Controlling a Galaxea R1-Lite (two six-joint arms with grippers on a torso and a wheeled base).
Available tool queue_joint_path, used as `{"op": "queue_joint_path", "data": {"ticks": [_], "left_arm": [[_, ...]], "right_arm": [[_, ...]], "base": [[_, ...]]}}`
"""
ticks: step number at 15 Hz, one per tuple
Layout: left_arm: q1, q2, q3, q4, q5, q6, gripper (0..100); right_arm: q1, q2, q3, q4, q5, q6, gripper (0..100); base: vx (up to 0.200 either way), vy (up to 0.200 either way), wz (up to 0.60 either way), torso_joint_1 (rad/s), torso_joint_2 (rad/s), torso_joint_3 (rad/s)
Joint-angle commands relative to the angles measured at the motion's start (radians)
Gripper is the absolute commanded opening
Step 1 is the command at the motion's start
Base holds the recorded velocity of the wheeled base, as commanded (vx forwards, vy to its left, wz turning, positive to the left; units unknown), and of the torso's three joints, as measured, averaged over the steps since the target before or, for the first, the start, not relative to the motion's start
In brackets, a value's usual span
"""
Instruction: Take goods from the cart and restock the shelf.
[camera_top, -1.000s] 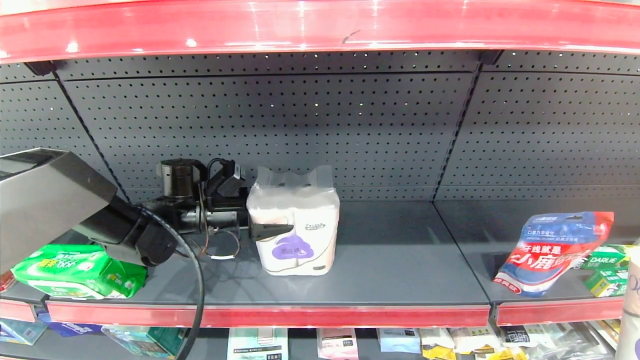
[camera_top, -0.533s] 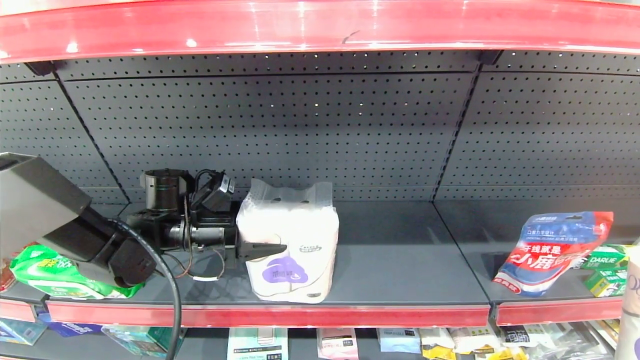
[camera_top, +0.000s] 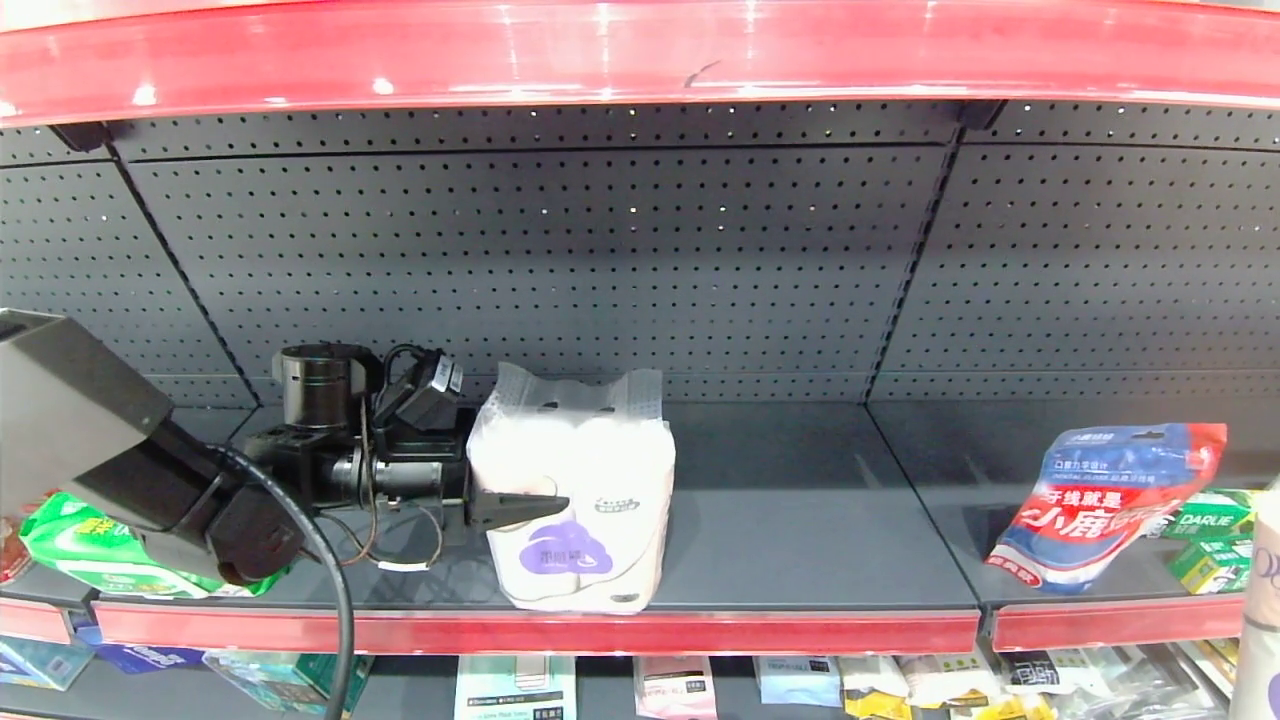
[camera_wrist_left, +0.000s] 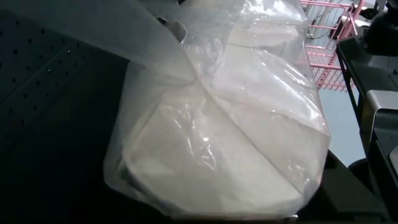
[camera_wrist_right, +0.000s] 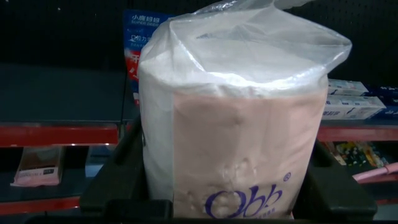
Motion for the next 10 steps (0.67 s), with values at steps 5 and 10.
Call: {"op": "queue_joint_path", "data": {"ticks": [5,10], "left_arm": [[-0.001,0.004,0.026,-0.004,-0.029,0.006,0],[-0.005,0.0,0.035,-0.013,-0.06,0.006,0]], "right_arm": [[0.0,0.006,0.004,0.0,0.002,-0.001,0],[0.0,0.013,0.001,0.0,0.0,-0.001,0]], "base": [[0.0,0.0,0.0,0.0,0.0,0.0],[0.0,0.0,0.0,0.0,0.0,0.0]]}}
